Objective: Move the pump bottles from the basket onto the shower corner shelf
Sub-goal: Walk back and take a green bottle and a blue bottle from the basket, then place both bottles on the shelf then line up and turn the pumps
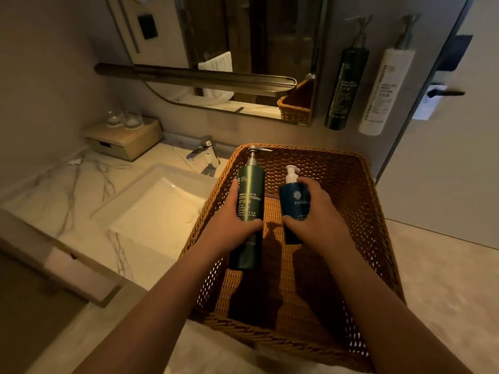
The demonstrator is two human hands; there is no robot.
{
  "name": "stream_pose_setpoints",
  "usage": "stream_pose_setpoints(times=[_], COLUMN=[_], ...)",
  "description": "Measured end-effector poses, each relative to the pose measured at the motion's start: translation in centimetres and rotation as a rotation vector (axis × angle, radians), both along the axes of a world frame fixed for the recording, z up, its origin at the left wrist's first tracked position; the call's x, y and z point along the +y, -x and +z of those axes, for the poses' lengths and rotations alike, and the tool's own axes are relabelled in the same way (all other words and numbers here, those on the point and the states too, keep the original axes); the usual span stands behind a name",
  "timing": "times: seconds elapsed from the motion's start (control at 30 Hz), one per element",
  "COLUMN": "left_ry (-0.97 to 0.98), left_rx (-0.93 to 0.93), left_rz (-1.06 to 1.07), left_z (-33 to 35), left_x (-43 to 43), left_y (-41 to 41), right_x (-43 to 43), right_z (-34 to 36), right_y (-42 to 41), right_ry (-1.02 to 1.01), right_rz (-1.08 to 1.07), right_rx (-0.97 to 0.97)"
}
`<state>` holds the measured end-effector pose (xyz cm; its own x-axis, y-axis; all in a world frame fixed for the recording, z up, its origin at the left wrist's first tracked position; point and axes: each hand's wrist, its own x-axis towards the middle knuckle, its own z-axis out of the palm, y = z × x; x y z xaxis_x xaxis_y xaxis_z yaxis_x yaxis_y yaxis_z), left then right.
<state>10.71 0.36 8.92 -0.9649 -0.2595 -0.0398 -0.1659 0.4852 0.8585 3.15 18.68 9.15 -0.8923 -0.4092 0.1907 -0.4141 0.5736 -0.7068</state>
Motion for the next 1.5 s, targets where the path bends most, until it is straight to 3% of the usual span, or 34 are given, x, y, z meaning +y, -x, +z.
stream_pose_setpoints(times=[0.1,0.4,0.8,1.27,1.5], left_ry=[-0.014,0.062,0.102,0.15,0.168], left_rx=[0.12,0.244,0.278,0.14,0.157], left_rz=[0.052,0.251,0.463,0.903,1.225], left_z=[2.1,5.9,6.7,4.6,4.9], left_x=[0.4,0.3,-2.2,-4.8,-4.6], left_y=[-2.6,-10.2,-22.4,-50.6,-64.0], right_x=[-0.6,-2.6,-7.6,-18.3,-23.2], right_z=[1.4,5.4,7.1,3.5,3.7], right_y=[-1.4,-7.0,-16.6,-41.1,-53.7], right_ry=[0.074,0.169,0.204,0.292,0.289], right_rz=[0.059,0.231,0.433,0.822,1.136], right_rx=[0.066,0.163,0.21,-0.035,-0.02])
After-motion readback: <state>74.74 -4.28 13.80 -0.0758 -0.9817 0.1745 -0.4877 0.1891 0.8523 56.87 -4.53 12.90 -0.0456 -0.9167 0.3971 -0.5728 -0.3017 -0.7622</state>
